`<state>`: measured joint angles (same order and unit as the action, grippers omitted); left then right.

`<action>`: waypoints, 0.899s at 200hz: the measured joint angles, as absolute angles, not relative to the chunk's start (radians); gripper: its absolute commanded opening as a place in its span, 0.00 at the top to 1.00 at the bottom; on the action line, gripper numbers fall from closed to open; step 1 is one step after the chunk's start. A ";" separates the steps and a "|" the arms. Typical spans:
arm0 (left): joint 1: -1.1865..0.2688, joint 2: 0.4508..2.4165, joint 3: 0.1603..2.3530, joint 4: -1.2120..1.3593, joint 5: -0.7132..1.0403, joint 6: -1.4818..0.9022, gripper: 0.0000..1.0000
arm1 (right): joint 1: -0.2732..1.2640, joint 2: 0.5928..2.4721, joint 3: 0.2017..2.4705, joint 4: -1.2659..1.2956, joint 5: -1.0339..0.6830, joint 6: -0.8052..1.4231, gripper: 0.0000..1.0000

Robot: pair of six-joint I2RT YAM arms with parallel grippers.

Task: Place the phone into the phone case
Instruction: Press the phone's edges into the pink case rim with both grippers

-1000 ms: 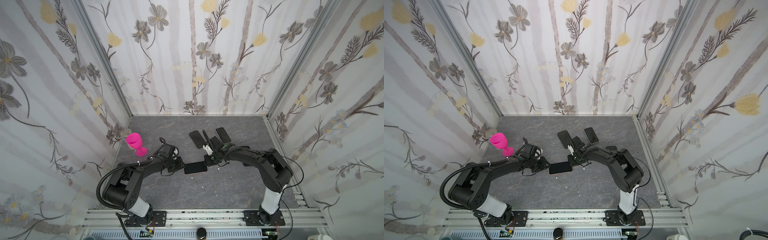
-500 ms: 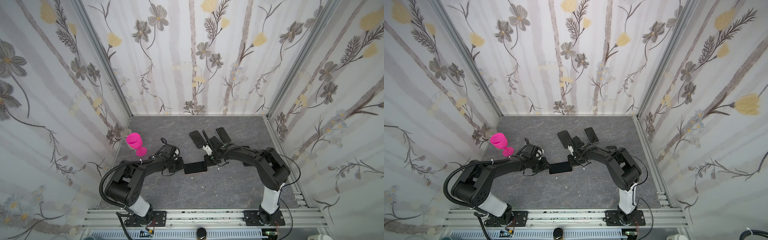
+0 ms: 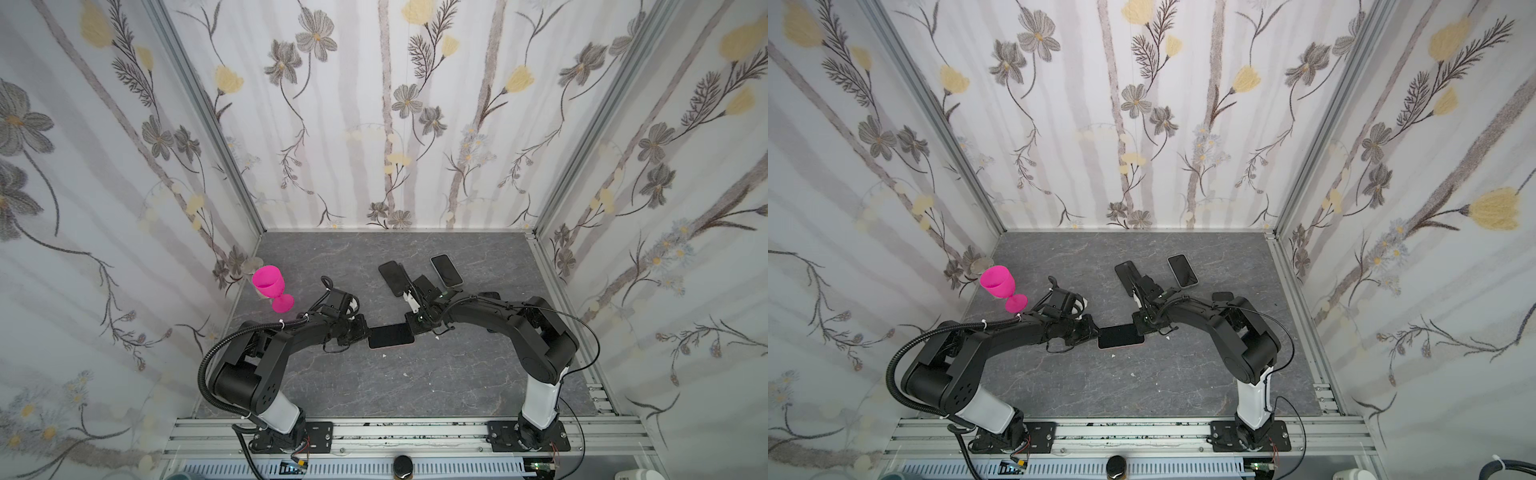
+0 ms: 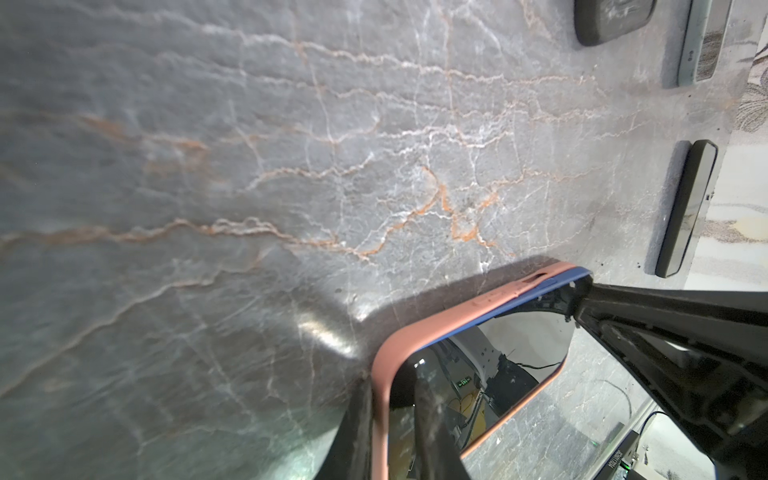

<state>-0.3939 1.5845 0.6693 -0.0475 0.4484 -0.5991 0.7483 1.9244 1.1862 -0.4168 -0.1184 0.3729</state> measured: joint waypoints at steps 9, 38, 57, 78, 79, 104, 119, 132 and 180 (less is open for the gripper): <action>-0.394 1.584 0.668 -0.045 0.448 -0.599 0.83 | 0.752 1.924 1.187 -0.416 -0.109 0.373 0.85; -0.394 1.581 0.662 -0.036 0.449 -0.600 0.85 | 0.754 1.924 1.187 -0.415 -0.105 0.373 0.84; -0.394 1.578 0.657 -0.031 0.449 -0.602 0.89 | 0.753 1.924 1.186 -0.415 -0.106 0.375 0.83; -0.393 1.573 0.656 -0.030 0.439 -0.602 0.93 | 0.748 1.924 1.186 -0.414 -0.118 0.385 0.82; -0.393 1.573 0.656 -0.030 0.437 -0.602 0.93 | 0.748 1.924 1.186 -0.414 -0.119 0.385 0.83; -0.394 1.570 0.652 -0.028 0.430 -0.602 0.95 | 0.736 1.927 1.186 -0.412 -0.144 0.403 0.82; -0.394 1.565 0.648 -0.024 0.426 -0.602 0.97 | 0.733 1.927 1.190 -0.414 -0.154 0.411 0.79; -0.394 1.562 0.644 -0.020 0.422 -0.602 0.97 | 0.732 1.926 1.202 -0.422 -0.158 0.411 0.76; -0.395 1.559 0.631 0.020 0.422 -0.602 0.97 | 0.738 1.900 1.243 -0.499 -0.144 0.411 0.72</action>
<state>-0.3950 1.5593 0.6312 0.0196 0.4217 -0.6022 0.7383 1.8996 1.2430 -0.4988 -0.1436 0.4110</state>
